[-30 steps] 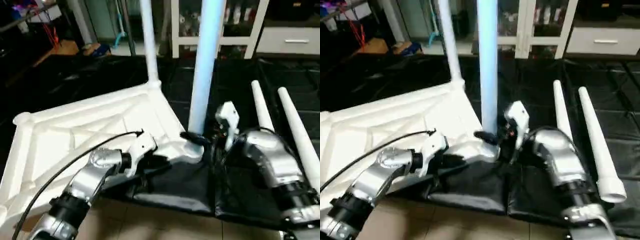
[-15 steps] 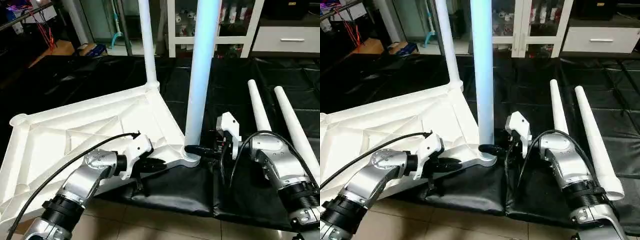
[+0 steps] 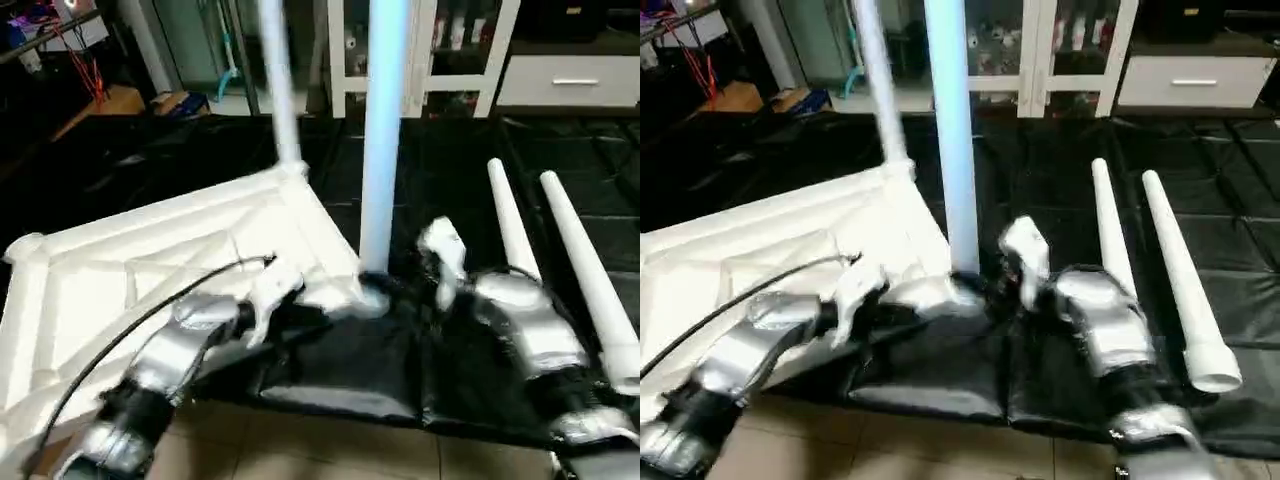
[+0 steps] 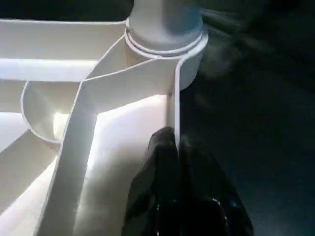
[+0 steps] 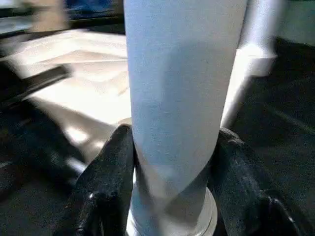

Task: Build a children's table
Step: Rotate leg to tighten

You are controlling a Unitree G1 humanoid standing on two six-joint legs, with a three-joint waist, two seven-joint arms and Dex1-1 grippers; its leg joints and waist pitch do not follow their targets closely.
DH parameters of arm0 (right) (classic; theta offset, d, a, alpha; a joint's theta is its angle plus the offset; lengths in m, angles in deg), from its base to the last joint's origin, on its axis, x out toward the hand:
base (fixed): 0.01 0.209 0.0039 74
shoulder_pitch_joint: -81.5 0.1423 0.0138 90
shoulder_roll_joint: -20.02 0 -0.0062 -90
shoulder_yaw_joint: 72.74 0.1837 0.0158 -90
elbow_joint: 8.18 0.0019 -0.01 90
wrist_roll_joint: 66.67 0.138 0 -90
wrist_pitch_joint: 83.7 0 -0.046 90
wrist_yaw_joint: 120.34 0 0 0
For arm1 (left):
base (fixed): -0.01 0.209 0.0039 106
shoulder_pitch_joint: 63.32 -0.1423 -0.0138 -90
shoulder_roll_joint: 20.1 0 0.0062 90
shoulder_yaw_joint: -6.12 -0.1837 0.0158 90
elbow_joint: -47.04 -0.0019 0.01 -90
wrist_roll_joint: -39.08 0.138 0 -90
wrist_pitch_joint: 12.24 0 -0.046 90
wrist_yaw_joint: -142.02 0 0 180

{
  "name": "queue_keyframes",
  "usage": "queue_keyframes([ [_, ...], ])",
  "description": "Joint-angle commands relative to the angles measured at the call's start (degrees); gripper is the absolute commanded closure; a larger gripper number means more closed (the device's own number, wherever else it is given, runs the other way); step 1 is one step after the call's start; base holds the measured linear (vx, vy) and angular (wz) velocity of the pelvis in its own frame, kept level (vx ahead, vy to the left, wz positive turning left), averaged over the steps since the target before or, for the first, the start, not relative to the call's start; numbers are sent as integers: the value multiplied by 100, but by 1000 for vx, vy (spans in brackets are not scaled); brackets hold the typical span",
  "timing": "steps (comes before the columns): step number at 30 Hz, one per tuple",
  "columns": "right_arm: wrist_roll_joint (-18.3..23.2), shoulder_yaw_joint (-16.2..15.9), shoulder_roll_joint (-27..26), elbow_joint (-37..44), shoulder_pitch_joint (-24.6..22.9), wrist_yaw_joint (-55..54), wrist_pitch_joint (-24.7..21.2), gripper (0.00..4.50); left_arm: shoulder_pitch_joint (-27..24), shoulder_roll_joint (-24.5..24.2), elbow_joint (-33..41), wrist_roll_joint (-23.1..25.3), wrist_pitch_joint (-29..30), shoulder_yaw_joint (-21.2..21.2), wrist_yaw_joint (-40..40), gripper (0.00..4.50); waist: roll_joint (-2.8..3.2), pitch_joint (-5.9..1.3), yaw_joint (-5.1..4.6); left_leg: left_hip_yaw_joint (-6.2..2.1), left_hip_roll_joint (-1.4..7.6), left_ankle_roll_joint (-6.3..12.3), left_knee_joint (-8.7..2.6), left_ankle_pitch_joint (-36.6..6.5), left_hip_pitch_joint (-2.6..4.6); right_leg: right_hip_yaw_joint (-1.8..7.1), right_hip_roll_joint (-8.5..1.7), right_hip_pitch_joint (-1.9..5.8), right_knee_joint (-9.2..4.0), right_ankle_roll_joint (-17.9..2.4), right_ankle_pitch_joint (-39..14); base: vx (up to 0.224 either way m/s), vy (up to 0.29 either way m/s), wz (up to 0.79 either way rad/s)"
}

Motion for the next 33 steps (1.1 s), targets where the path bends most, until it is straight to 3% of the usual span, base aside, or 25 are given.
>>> queue_keyframes([
  [1, -323, 330, -357, -456, 120, -1640, -175, 265, 300, 298, -737, 267, -19, 51, -825, 450, -75, -287, -41, -153, 223, 43, -517, -2148, 126, 92, -84, 159, -408, -1067, -2115, 0, 0, 0],
  [3, -404, 344, -571, -508, 161, -2094, -198, 265, 510, 489, -1030, 301, -37, 153, -1241, 450, -81, -301, -85, -172, 201, -96, -513, -2248, 133, 89, -81, 153, -408, -1025, -2158, 0, 0, 0],
  [4, -454, 346, -809, -573, 224, -2431, -233, 265, 725, 672, -1311, 319, -91, 263, -1656, 450, -100, -300, -87, -170, 192, -69, -517, -2349, 138, 79, -90, 153, -438, -980, -2268, 0, 0, 0],
  [5, -522, 340, -1092, -680, 322, -2815, -215, 265, 973, 851, -1642, 376, -212, 375, -2115, 450, -48, -274, -117, -161, 178, -64, -512, -2508, 149, 77, -85, 100, -490, -932, -2428, 0, 0, 0],
  [6, -562, 337, -1272, -759, 389, -3057, -198, 265, 1129, 959, -1853, 421, -301, 442, -2398, 450, -72, -300, -138, -182, 172, -102, -507, -2586, 168, 69, -83, 104, -486, -915, -2449, 0, 0, 0],
  [7, -608, 324, -1419, -839, 456, -3287, -164, 265, 1267, 1054, -2041, 454, -393, 508, -2623, 450, -54, -306, -137, -186, 175, -98, -513, -2579, 161, 69, -86, 117, -480, -917, -2405, 0, 0, 0],
  [9, -719, 274, -1588, -921, 550, -3584, -12, 265, 1446, 1171, -2264, 461, -523, 605, -2878, 450, -76, -299, -146, -188, 176, -27, -520, -2582, 121, 62, -92, 129, -493, -907, -2349, 0, 0, 0],
  [11, -763, 269, -1659, -945, 591, -3693, 123, 265, 1525, 1208, -2352, 455, -596, 654, -2976, 450, -70, -322, -143, -182, 180, 74, -510, -2410, 90, 63, -104, 143, -478, -947, -2113, 0, 0, 0],
  [12, -756, 321, -1729, -947, 619, -3768, 278, 265, 1583, 1224, -2449, 465, -694, 679, -3034, 450, -107, -341, -133, -167, 187, 139, -496, -2269, 89, 70, -105, 147, -466, -1006, -1899, 0, 0, 0],
  [18, -608, 404, -1751, -811, 567, -3317, 548, 266, 1455, 1128, -2572, 475, -863, 633, -2867, 450, -98, -368, -95, -147, 202, 513, -451, -1581, 33, 60, -126, 206, -383, -1217, -1242, 0, 0, 0],
  [20, -557, 344, -1734, -703, 517, -3068, 657, 210, 1421, 1117, -2586, 477, -878, 619, -2814, 450, -89, -368, -89, -147, 208, 593, -443, -1450, 23, 56, -129, 219, -368, -1252, -1149, 0, 0, 0],
  [22, -413, 348, -1755, -554, 459, -2822, 604, 186, 1419, 1119, -2636, 488, -927, 621, -2799, 450, -87, -370, -81, -147, 207, 723, -424, -1373, 8, 54, -132, 238, -348, -1253, -1062, 0, 0, 0],
  [24, -394, 355, -1756, -494, 439, -2774, 600, 173, 1439, 1123, -2688, 488, -963, 623, -2781, 450, -90, -373, -183, -204, 191, 803, -431, -1147, -115, 10, -141, 334, -286, -1162, -873, 0, 0, 0],
  [25, -413, 333, -1712, -395, 401, -2730, 605, 161, 1465, 1121, -2729, 492, -995, 621, -2754, 450, -93, -366, -250, -227, 193, 799, -442, -1110, -139, -22, -132, 342, -288, -1138, -911, -6, -3, -18],
  [26, -427, 327, -1688, -328, 372, -2689, 608, 153, 1478, 1121, -2752, 498, -1019, 621, -2738, 450, -68, -375, -242, -229, 202, 773, -433, -1134, -99, -22, -133, 319, -295, -1157, -944, -6, -3, -18],
  [27, -435, 283, -1618, -176, 303, -2567, 552, 141, 1515, 1124, -2802, 503, -1084, 611, -2679, 450, -65, -403, -217, -202, 217, 773, -392, -1123, 5, 10, -128, 249, -313, -1271, -777, 0, 0, 0],
  [30, -639, 88, -1314, 310, -36, -2428, 338, 109, 1684, 1131, -2955, 563, -1438, 485, -2378, 450, -42, -406, -147, -183, 217, 911, -364, -801, 8, 17, -109, 257, -255, -1405, -247, 39, 1, 3],
  [33, -793, 73, -1175, 507, -242, -2519, 246, 97, 1815, 1171, -3083, 602, -1647, 459, -2286, 450, -44, -401, -70, -164, 202, 899, -363, -766, 18, 28, -106, 261, -270, -1394, -220, 0, 0, 0],
])
